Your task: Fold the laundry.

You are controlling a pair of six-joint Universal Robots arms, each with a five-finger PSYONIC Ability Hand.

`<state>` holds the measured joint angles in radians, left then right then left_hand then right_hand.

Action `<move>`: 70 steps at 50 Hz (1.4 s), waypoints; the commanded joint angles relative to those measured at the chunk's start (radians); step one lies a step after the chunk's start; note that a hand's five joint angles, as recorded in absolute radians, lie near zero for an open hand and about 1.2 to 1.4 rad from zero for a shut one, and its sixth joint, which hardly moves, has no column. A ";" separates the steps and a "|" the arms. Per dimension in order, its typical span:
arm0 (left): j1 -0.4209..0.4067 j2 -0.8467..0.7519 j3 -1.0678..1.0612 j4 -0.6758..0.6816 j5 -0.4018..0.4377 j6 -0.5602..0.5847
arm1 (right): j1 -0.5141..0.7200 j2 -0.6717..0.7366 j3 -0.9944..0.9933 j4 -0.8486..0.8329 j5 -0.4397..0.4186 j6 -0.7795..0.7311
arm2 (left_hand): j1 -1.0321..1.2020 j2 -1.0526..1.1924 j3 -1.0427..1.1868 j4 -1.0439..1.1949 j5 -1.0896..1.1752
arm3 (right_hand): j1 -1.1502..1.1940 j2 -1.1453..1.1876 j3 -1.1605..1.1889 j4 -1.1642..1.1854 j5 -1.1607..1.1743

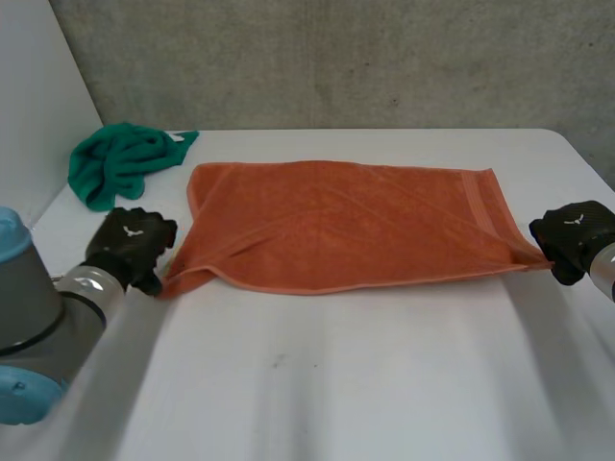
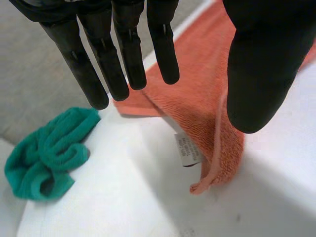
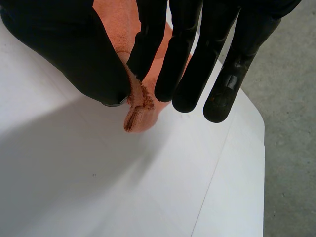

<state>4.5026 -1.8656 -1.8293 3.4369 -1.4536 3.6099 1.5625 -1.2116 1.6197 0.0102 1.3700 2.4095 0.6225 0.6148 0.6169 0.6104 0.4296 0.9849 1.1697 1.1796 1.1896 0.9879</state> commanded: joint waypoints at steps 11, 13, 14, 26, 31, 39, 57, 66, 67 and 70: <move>0.027 -0.071 0.014 -0.108 -0.002 -0.246 | -0.024 0.006 0.016 -0.009 -0.003 0.003 | 0.169 0.177 0.175 0.181 0.187 | 0.411 0.227 0.217 0.207 0.234; 0.030 -0.093 0.027 -0.108 -0.002 -0.246 | -0.024 0.006 0.017 -0.013 -0.003 0.003 | 0.181 0.189 0.187 0.193 0.199 | 0.411 0.227 0.217 0.207 0.234; 0.032 -0.101 0.034 -0.108 -0.002 -0.244 | -0.024 0.004 0.017 -0.018 -0.003 0.003 | 0.196 0.203 0.201 0.208 0.214 | 0.411 0.227 0.217 0.207 0.234; 0.035 -0.194 0.113 -0.097 -0.002 -0.243 | -0.029 0.006 0.022 -0.023 -0.003 0.003 | 0.328 0.336 0.333 0.340 0.346 | 0.411 0.227 0.217 0.207 0.234; 0.026 -0.217 0.134 -0.050 -0.007 -0.206 | -0.027 0.004 0.029 -0.024 -0.003 0.003 | 0.328 0.336 0.334 0.340 0.346 | 0.411 0.227 0.217 0.207 0.234; 0.023 -0.256 0.163 -0.008 -0.027 -0.094 | -0.029 0.004 0.035 -0.024 -0.003 0.002 | 0.334 0.341 0.339 0.346 0.352 | 0.411 0.227 0.217 0.207 0.234; -0.014 -0.268 0.156 -0.024 -0.027 -0.073 | -0.050 0.004 0.019 -0.026 -0.002 0.002 | 0.331 0.339 0.336 0.343 0.349 | 0.411 0.227 0.217 0.207 0.234; -0.008 -0.283 0.179 -0.022 -0.044 -0.065 | -0.050 0.004 0.014 -0.023 -0.002 0.000 | 0.774 0.781 0.779 0.786 0.792 | 0.411 0.227 0.217 0.207 0.234; -0.008 -0.279 0.186 -0.027 -0.059 -0.054 | -0.050 0.004 0.014 -0.021 -0.002 0.000 | 0.774 0.781 0.779 0.786 0.792 | 0.411 0.227 0.217 0.207 0.234; -0.014 -0.268 0.183 -0.034 -0.091 -0.025 | -0.050 0.003 0.014 -0.013 0.003 -0.013 | 0.774 0.781 0.779 0.786 0.792 | 0.411 0.227 0.217 0.207 0.234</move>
<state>4.4898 -2.1422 -1.6617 3.4140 -1.4904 3.5436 1.5120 -1.2070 1.6347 -0.0139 1.3684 2.4107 1.1520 1.1922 1.1880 1.1960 0.9751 0.9850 1.1697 1.1796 1.1896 0.9880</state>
